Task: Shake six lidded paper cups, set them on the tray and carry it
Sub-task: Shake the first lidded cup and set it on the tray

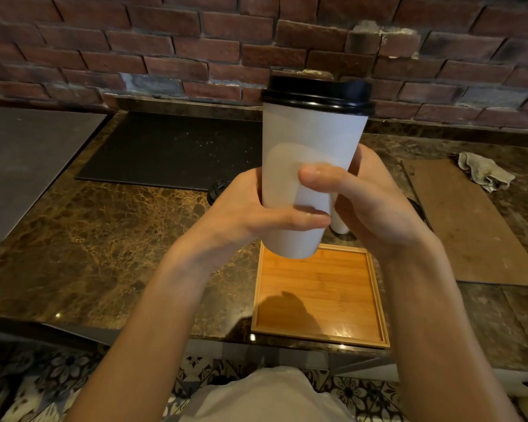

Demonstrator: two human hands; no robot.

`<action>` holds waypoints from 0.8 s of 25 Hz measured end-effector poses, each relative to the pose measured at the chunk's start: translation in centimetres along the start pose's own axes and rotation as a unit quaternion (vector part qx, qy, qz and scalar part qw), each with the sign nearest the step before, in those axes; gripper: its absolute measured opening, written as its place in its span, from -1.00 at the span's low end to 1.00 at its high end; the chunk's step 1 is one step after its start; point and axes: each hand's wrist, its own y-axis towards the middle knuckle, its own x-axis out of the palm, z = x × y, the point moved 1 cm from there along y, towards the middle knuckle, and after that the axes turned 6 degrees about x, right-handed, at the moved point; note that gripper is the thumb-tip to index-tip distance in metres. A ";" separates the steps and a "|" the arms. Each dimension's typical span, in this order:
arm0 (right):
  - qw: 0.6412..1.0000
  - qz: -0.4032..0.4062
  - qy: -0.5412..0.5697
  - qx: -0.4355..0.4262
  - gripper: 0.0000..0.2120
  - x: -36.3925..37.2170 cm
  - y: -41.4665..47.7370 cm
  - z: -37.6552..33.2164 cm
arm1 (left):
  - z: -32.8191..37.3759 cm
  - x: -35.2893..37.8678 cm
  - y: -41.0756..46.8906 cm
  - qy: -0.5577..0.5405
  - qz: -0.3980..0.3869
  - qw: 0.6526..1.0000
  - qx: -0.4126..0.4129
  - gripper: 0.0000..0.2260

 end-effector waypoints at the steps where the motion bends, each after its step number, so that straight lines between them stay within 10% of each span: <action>1: 1.000 -0.002 -0.004 0.002 -0.56 0.0 0.0 0.0 | -0.1 0.0 0.0 0.003 0.002 1.000 -0.001 -0.52; 20: 0.968 0.198 -0.148 0.036 -0.35 1.0 0.7 1.4 | -1.4 0.2 0.7 0.117 0.123 0.984 -0.050 -0.51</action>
